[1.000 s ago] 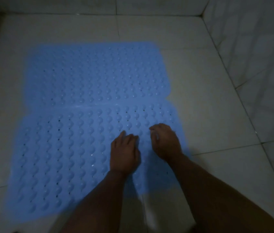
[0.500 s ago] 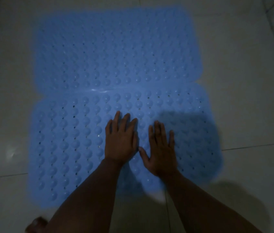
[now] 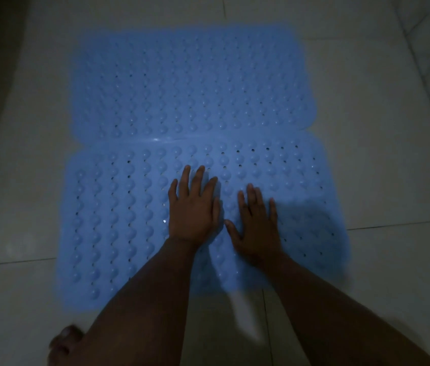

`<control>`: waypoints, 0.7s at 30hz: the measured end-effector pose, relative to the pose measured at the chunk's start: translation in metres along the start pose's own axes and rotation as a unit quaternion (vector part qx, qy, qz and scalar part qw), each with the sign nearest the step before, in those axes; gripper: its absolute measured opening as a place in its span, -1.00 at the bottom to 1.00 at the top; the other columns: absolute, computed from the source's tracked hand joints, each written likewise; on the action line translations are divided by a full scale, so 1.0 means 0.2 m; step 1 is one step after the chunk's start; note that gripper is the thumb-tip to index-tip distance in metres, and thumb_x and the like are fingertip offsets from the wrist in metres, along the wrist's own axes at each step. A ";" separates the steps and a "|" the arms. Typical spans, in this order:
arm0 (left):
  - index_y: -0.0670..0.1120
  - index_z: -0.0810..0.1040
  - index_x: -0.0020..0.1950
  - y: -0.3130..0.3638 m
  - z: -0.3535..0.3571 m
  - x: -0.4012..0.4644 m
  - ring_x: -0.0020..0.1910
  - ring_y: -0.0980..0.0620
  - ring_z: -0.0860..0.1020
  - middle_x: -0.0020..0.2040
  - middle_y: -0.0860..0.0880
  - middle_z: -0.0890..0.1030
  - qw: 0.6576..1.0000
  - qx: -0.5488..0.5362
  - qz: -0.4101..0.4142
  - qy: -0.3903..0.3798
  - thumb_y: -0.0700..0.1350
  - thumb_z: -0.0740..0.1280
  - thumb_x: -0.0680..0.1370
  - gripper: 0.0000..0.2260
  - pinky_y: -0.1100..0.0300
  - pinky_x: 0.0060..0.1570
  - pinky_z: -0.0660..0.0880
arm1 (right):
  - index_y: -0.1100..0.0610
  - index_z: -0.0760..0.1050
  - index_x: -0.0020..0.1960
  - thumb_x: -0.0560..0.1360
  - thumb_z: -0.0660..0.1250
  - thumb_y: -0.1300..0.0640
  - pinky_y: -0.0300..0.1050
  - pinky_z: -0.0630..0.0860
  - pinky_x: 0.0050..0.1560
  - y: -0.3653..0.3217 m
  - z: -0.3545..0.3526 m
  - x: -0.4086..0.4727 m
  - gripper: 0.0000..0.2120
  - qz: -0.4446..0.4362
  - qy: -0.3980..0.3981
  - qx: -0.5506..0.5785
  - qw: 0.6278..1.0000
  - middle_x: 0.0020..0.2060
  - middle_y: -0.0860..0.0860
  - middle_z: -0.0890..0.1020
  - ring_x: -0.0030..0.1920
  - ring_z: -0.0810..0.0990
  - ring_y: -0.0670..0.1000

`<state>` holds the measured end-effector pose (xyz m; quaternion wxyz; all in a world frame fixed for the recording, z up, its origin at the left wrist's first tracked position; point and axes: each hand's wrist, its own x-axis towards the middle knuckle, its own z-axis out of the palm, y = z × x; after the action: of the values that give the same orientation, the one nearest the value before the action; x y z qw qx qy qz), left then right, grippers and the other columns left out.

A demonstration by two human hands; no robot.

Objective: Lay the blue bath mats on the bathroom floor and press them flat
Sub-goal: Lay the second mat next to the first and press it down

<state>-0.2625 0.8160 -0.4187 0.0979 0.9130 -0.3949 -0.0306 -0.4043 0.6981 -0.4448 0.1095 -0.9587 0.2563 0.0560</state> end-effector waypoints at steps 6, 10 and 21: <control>-0.05 0.49 0.47 0.08 0.00 -0.02 0.61 -0.25 0.21 0.56 -0.15 0.38 1.000 -0.001 0.003 -0.018 0.11 0.11 0.63 -0.52 -0.29 0.47 0.26 | 0.07 0.63 0.15 0.57 0.16 -0.16 0.10 0.55 0.13 0.04 -0.29 0.21 -0.58 -0.018 -0.001 0.024 1.000 0.13 0.07 0.69 0.20 0.61 0.18; -0.06 0.43 0.53 0.20 0.07 -0.12 0.63 -0.29 0.14 0.61 -0.19 0.30 0.999 -0.012 0.013 -0.035 0.11 0.11 0.63 -0.48 -0.33 0.50 0.20 | 0.04 0.62 0.20 0.59 0.25 -0.10 0.06 0.50 0.22 0.09 -0.45 0.34 -0.68 -0.005 0.011 0.066 0.998 0.14 0.03 0.68 0.23 0.57 0.17; 0.02 0.06 0.69 0.23 0.22 -0.17 0.67 -0.23 -0.12 0.70 -0.14 -0.05 0.999 0.022 0.009 -0.048 0.32 0.08 0.65 -0.31 -0.37 0.55 -0.01 | 0.06 0.65 -0.02 0.51 0.29 0.04 0.09 0.60 0.04 0.21 -0.28 0.46 -0.81 -0.087 0.139 0.151 0.975 0.08 0.03 0.68 0.16 0.60 0.14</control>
<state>-0.3253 0.8039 -0.4535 0.0597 0.9089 -0.4077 -0.0646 -0.3431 0.6057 -0.4130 0.2210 -0.9481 0.1902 -0.1270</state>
